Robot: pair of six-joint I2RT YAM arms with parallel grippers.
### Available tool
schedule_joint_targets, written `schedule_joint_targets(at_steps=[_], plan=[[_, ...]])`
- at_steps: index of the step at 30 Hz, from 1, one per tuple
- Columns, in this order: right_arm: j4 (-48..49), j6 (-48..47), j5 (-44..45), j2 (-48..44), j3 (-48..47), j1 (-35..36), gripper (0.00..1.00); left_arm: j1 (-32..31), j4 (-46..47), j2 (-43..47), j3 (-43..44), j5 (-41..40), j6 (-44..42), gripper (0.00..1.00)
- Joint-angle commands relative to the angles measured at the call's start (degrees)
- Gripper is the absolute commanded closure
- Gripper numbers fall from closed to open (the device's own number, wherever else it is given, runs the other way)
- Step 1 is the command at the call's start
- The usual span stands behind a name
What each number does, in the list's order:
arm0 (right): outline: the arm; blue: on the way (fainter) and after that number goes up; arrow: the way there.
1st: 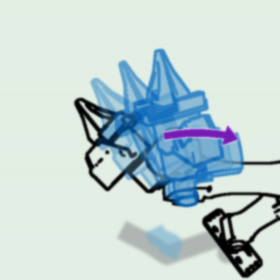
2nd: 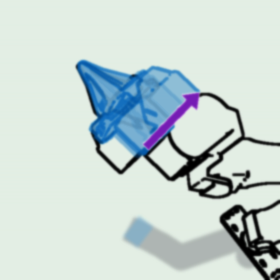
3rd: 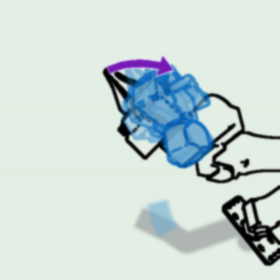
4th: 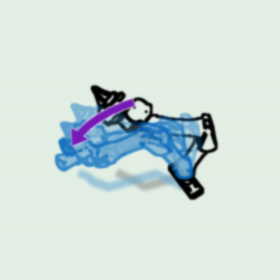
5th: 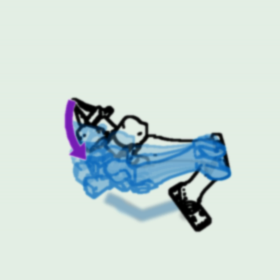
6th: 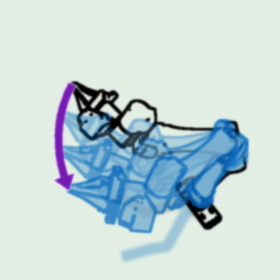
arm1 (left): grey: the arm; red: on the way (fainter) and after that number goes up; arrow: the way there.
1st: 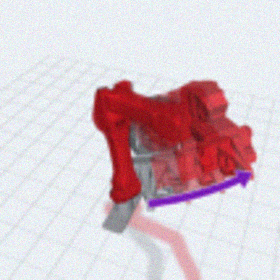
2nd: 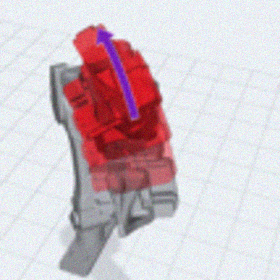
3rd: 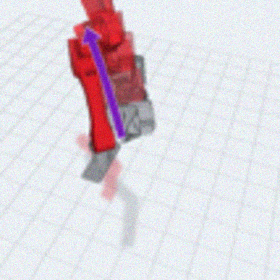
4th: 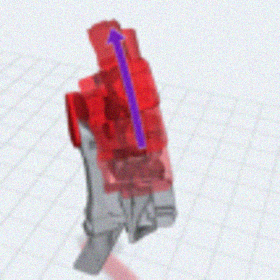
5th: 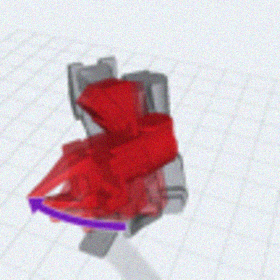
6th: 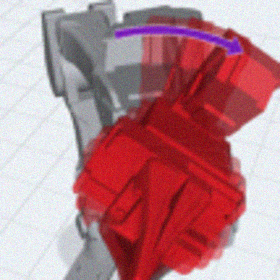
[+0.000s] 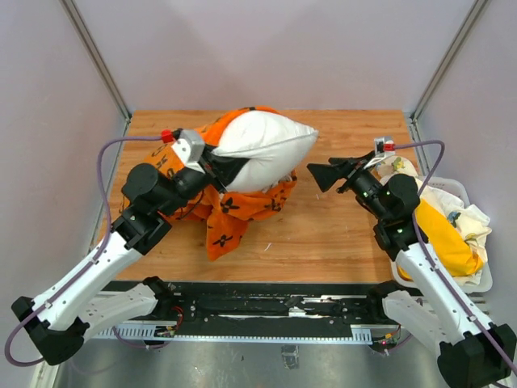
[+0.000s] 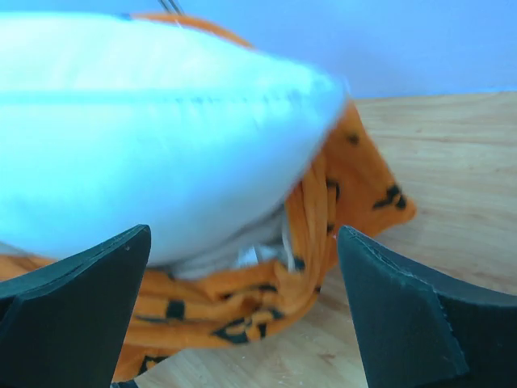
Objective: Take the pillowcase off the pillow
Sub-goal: Remove the pillow from the pillowcase.
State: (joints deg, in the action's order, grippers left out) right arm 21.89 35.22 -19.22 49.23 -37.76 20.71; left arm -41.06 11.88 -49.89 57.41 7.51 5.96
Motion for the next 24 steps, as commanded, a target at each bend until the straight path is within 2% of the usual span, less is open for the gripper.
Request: schedule_joint_targets(at_steps=[1,7,11,17,19,22,24], plan=[[1.3,-1.65,-7.26,0.21,-2.2,-4.34,0.02,-0.22,-1.36,-2.75,0.42,17.48,-4.65,1.0],[3.16,-2.81,-12.04,-0.03,-7.05,-6.35,0.02,-0.25,-3.3,-1.4,-4.51,36.71,-10.73,1.0],[6.45,-2.5,-18.84,1.69,-9.49,-6.34,0.02,-0.25,-4.98,0.62,-7.72,41.06,-13.06,1.0],[10.18,0.93,-32.45,11.6,-14.21,-4.09,0.01,-0.25,-6.97,-1.2,-8.92,46.43,-14.03,1.0],[7.1,-2.54,-32.31,12.87,-15.61,-1.46,0.01,-0.25,-6.87,-2.03,-9.06,47.83,-13.82,1.0],[-4.3,-12.09,-30.29,14.04,-19.38,3.23,0.01,-0.25,-6.47,-2.93,-9.29,48.43,-13.58,1.0],[-7.32,-15.69,-30.1,14.37,-20.66,5.16,0.01,-0.25,-6.96,-3.63,-8.99,48.27,-13.75,1.0]])
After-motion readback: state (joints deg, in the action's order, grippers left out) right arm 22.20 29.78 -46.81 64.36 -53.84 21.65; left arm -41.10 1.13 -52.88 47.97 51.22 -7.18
